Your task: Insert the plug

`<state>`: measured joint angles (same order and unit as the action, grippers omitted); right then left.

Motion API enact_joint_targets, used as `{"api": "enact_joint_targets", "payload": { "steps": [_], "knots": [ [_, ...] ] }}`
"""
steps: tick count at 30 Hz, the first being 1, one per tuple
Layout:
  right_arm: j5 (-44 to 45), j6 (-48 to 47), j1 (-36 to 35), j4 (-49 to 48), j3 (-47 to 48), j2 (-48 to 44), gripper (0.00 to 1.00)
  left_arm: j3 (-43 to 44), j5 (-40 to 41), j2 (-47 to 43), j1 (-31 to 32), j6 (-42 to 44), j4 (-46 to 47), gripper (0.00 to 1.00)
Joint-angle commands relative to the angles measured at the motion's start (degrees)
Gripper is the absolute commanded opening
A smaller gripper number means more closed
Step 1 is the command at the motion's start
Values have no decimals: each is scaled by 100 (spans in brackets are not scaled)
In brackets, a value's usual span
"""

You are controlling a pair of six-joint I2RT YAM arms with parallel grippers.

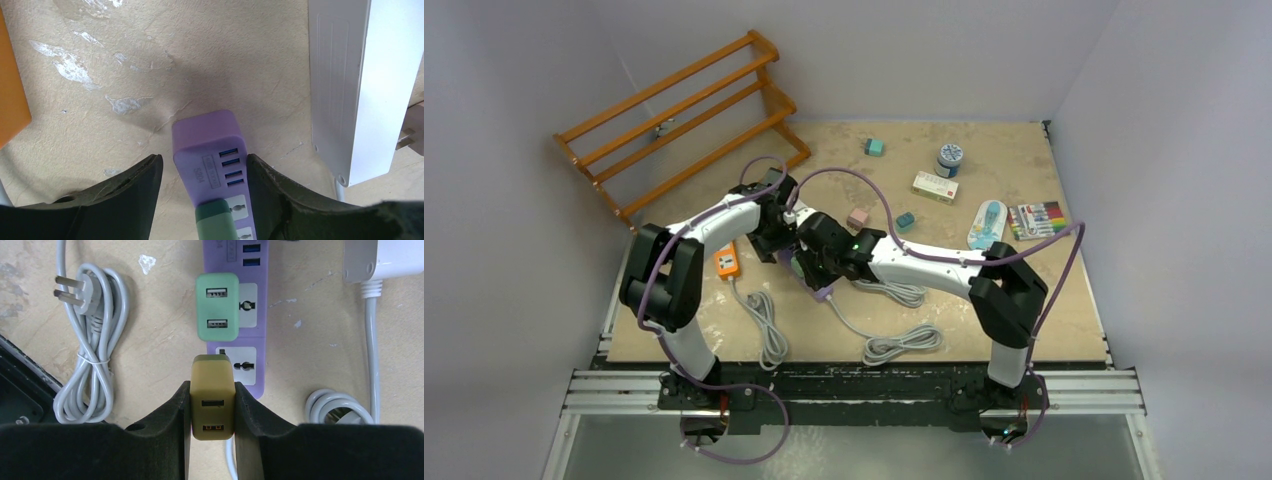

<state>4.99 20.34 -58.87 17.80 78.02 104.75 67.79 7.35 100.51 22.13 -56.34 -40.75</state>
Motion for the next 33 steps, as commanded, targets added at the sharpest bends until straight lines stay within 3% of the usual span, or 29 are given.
{"api": "enact_joint_targets", "payload": {
  "steps": [1,6,10,33],
  "knots": [
    [114,-7,-36,197,265,-58,0,-53,82,-44,-85,132,85,64],
    [125,-43,-35,318,301,-80,0,36,-9,-345,-84,175,145,84],
    [133,-30,-34,348,294,-69,0,88,-1,-490,-86,176,123,92],
    [202,-80,-24,512,524,309,0,-152,109,-471,-146,193,172,93]
  ]
}}
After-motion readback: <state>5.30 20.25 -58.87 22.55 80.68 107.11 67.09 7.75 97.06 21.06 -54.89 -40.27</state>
